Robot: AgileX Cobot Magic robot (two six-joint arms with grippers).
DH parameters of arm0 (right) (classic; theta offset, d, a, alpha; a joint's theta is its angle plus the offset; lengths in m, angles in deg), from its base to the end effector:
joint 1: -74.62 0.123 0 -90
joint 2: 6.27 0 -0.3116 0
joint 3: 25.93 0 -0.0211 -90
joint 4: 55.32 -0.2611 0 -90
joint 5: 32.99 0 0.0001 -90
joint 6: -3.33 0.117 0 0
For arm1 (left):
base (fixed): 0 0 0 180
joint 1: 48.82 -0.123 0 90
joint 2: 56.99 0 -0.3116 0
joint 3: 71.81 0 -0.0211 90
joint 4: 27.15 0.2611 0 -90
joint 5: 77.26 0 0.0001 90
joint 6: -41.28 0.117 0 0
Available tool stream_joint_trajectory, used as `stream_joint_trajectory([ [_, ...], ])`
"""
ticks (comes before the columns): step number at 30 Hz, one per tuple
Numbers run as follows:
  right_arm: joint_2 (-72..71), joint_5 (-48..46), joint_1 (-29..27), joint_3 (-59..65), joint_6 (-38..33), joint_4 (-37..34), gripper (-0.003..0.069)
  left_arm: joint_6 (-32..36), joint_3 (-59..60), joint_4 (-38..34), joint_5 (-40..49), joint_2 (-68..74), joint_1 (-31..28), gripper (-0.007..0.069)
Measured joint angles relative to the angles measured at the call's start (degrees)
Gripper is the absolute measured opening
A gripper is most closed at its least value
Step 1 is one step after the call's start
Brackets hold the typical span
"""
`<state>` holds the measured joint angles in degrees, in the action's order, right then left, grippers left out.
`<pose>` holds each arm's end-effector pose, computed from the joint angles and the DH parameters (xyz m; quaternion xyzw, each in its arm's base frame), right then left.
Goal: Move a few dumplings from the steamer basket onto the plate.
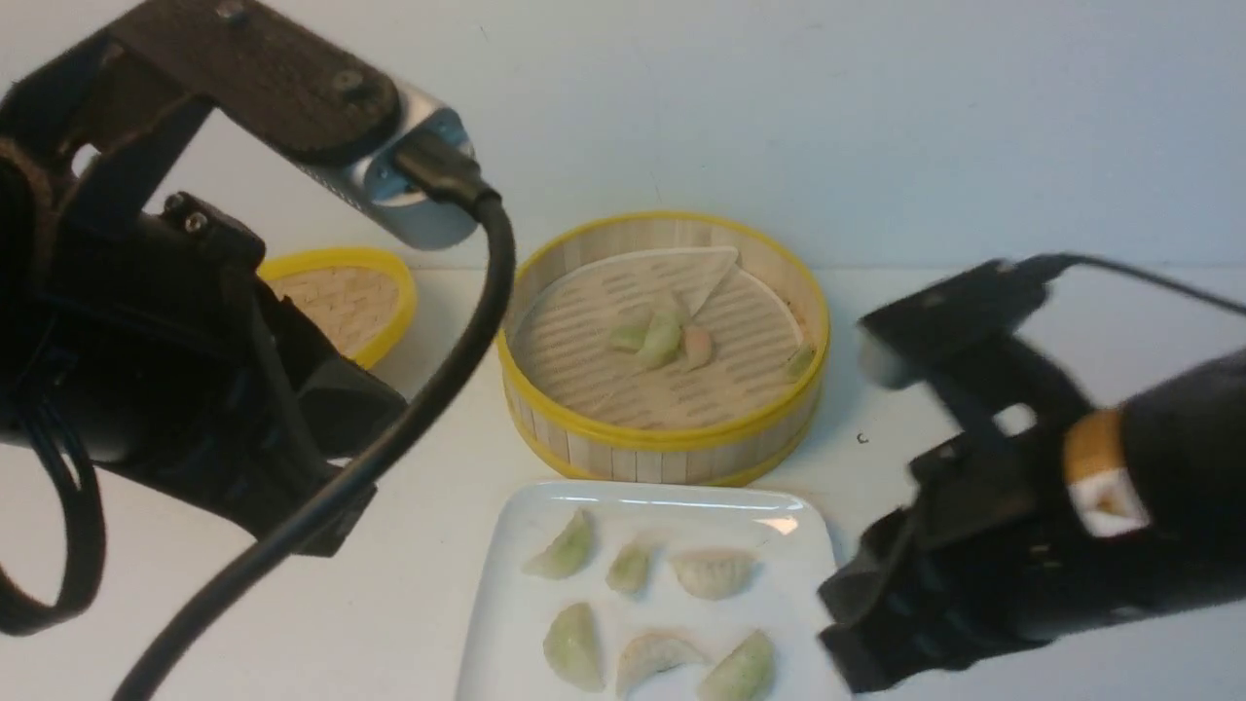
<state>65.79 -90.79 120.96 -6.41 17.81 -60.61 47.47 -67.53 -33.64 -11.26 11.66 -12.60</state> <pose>0.1488 0.1692 0.3330 -0.2515 0.9302 0.1716 0.2051 0.1595 -0.1318 0.4224 0.3350 0.8729 -0.1453 0.3236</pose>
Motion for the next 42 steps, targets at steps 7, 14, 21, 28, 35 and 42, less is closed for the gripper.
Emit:
stream_joint_trajectory([
  [7,-31.1,6.9,0.0,6.7,4.1,4.9,-0.0012,0.0,1.8,-1.8,-4.6,-4.0,0.0,-0.0006],
  [14,-53.8,11.5,0.0,17.6,4.1,8.4,-0.0013,0.0,8.3,-7.3,-15.3,-9.4,0.0,-0.0006],
  [21,-65.5,19.1,0.0,25.3,1.5,10.0,-0.0015,-1.6,18.0,-9.8,-22.3,-16.8,0.0,-0.0006],
  [28,-66.0,26.0,0.0,26.1,1.1,10.4,-0.0015,-3.1,31.5,-9.7,-29.5,-34.4,0.0,-0.0006],
  [35,-66.0,26.5,0.0,26.1,1.1,10.4,-0.0015,-3.1,40.6,-9.5,-41.2,-46.3,0.0,-0.0006],
  [42,-66.0,26.5,0.0,26.1,1.1,10.4,-0.0015,-3.1,44.0,-9.5,-42.2,-47.9,0.0,-0.0006],
])
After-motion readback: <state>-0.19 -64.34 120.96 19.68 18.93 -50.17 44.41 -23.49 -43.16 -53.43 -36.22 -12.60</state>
